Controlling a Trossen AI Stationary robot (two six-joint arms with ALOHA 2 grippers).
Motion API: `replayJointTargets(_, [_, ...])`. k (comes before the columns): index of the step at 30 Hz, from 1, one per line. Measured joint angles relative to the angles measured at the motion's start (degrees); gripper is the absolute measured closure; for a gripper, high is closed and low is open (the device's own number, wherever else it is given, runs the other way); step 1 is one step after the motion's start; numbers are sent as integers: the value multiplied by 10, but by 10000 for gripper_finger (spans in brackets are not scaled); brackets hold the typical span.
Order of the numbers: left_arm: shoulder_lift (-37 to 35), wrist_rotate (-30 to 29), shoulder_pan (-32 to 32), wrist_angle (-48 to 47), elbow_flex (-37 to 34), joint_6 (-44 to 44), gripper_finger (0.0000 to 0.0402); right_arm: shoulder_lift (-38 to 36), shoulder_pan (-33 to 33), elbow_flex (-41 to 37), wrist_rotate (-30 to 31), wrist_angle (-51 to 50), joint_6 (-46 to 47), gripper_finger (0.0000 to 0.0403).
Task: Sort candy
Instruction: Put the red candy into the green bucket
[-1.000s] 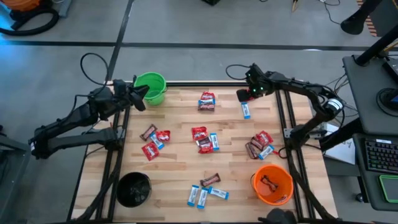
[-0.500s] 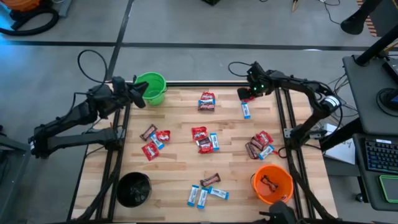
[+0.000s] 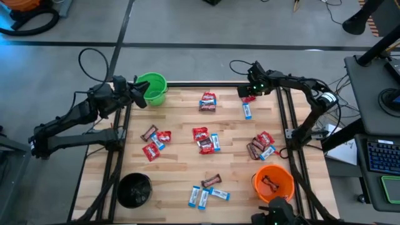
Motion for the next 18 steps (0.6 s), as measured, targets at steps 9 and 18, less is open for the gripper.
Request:
replayJointTargets(9, [0, 0, 0, -5, 0, 0, 340, 20, -6, 0, 2, -2, 0, 199])
replayJointTargets(18, [0, 0, 0, -9, 0, 0, 340, 45, -13, 1, 15, -1, 0, 199])
